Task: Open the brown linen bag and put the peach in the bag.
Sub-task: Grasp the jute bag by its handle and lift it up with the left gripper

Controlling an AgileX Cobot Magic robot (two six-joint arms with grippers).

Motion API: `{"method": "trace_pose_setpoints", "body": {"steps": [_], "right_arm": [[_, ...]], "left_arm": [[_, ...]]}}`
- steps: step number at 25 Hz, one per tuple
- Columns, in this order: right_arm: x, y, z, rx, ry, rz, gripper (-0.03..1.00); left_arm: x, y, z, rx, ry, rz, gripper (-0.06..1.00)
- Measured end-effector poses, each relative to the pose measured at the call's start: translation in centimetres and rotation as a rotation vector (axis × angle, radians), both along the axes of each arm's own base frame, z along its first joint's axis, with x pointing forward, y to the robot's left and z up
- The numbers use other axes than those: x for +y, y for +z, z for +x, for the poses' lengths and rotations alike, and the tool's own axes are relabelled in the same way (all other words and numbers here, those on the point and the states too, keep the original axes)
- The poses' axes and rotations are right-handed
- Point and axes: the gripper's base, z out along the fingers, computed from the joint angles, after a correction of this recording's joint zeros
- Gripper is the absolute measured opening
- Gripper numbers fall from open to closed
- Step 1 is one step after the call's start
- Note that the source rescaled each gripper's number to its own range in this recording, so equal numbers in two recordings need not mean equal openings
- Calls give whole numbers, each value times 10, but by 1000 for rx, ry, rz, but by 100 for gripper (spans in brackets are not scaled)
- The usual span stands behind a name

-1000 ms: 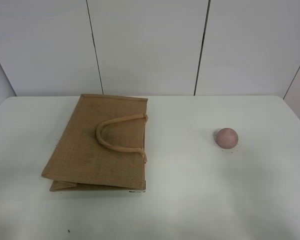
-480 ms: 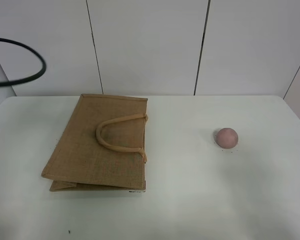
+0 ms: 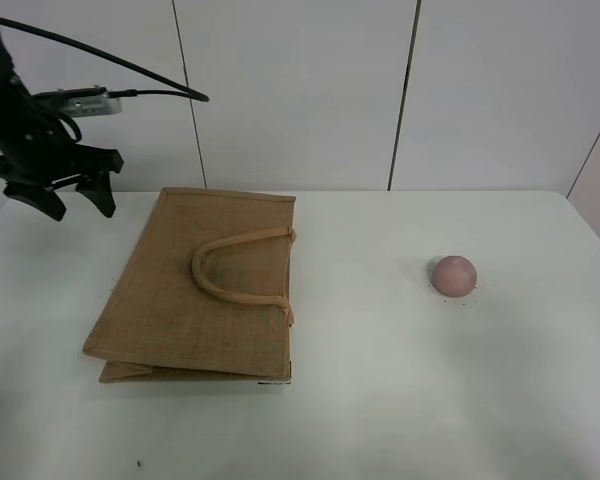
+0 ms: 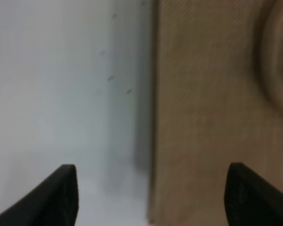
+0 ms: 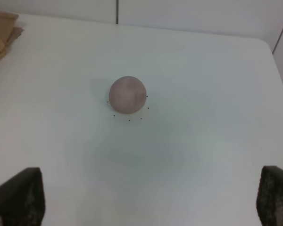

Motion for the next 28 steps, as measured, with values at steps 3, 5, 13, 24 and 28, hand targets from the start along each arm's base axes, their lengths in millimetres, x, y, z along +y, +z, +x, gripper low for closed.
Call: {"method": "trace_pose_setpoints", "body": {"steps": [3, 5, 13, 24, 28], "right_arm": [[0, 0, 0, 0, 0, 0, 100], [0, 0, 0, 0, 0, 0, 100], [0, 0, 0, 0, 0, 0, 100], [0, 0, 0, 0, 0, 0, 100], [0, 0, 0, 0, 0, 0, 100]], "left_arm": [[-31, -12, 10, 11, -19, -17, 86], [-50, -21, 14, 12, -28, -26, 86], [-91, -62, 23, 40, -54, -16, 86], [-95, -105, 42, 27, -29, -5, 86], [-97, -118, 45, 39, -29, -1, 86]]}}
